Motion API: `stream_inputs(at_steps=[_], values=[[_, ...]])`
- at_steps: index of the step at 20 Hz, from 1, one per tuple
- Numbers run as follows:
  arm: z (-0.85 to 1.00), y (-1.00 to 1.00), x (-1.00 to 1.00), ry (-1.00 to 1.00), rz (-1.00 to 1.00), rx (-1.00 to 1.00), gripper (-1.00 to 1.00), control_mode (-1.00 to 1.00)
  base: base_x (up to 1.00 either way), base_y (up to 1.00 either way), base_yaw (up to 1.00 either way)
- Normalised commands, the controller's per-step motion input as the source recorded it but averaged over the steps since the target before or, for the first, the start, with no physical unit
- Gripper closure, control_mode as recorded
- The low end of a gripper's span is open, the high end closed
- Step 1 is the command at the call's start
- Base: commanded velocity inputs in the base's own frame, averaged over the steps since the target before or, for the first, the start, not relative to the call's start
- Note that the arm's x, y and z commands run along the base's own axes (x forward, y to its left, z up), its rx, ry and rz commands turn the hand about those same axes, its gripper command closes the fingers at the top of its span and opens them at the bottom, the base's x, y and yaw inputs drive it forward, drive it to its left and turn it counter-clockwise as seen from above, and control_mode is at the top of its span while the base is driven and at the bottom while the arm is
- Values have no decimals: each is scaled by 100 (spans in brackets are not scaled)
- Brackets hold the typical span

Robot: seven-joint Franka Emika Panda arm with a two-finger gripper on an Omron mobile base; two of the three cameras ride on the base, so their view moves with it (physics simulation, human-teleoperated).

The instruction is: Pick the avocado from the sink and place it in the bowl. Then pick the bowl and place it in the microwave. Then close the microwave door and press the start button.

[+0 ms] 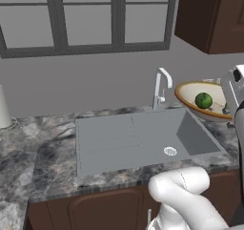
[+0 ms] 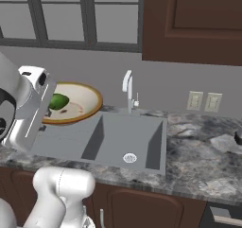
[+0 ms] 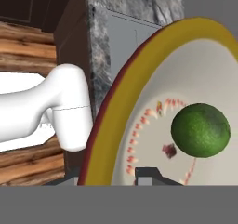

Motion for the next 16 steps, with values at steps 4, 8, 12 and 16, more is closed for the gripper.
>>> stream_inputs(at_steps=[4,8,12,16], values=[[0,0,0,0,0,0,100,100,-23,-1,-1],[0,0,0,0,0,0,100,100,-57,-12,-44],[0,0,0,0,0,0,100,100,-16,-17,-78],[0,0,0,0,0,0,100,100,0,0,-87]])
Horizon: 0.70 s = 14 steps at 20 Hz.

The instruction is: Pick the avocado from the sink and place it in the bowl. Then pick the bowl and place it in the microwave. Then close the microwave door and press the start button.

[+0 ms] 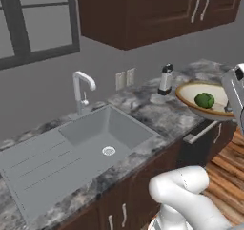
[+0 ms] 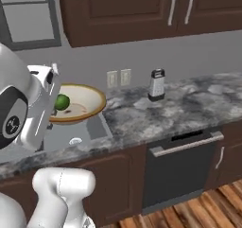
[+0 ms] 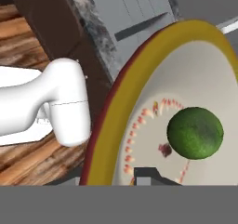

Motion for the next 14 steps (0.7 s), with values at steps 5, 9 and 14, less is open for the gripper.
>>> stream_inputs(at_steps=[5,9,14], values=[[0,0,0,0,0,0,100,100,-7,-10,-83],[0,0,0,0,0,0,100,100,-12,-26,-73],[0,0,0,0,0,0,100,100,-29,-52,-62]])
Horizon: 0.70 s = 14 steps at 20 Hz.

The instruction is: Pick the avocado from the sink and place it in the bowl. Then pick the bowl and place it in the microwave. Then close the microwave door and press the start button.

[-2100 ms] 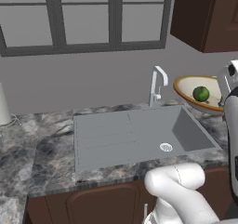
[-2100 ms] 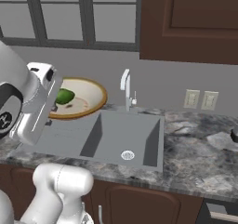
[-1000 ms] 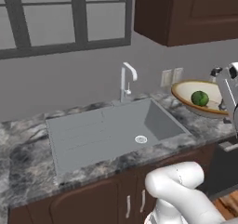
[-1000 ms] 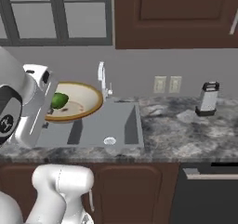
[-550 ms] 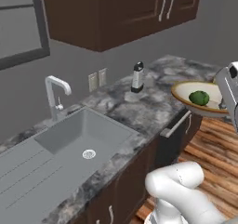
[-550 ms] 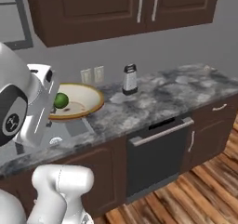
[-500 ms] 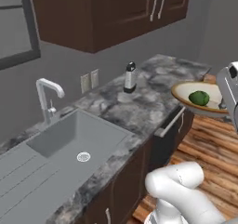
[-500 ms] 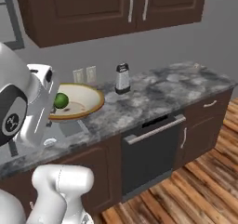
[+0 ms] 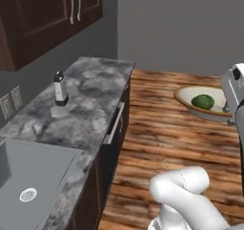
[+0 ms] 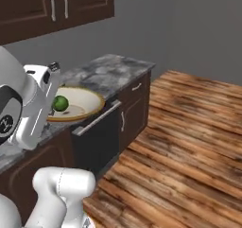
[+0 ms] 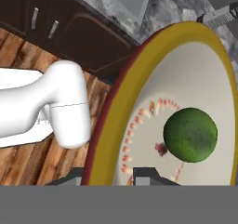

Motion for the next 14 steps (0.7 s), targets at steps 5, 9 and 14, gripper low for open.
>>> stream_inputs(at_steps=[5,9,14], values=[[0,0,0,0,0,0,100,100,-11,-51,-60],[0,0,0,0,0,0,100,100,0,-51,-64],[0,0,0,0,0,0,100,100,0,-36,-69]])
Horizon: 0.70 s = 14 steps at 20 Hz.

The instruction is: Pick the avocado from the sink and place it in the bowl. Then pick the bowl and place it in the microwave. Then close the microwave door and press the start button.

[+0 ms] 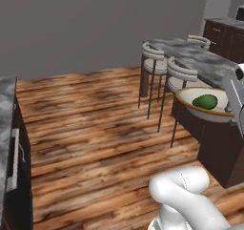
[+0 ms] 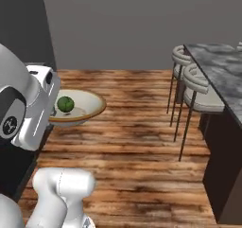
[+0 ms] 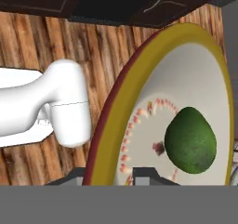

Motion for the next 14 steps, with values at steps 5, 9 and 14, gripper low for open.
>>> stream_inputs(at_steps=[5,9,14], values=[[0,0,0,0,0,0,100,100,0,-15,-74],[0,0,0,0,0,0,100,100,0,-12,-76],[0,0,0,0,0,0,100,100,0,-16,-77]])
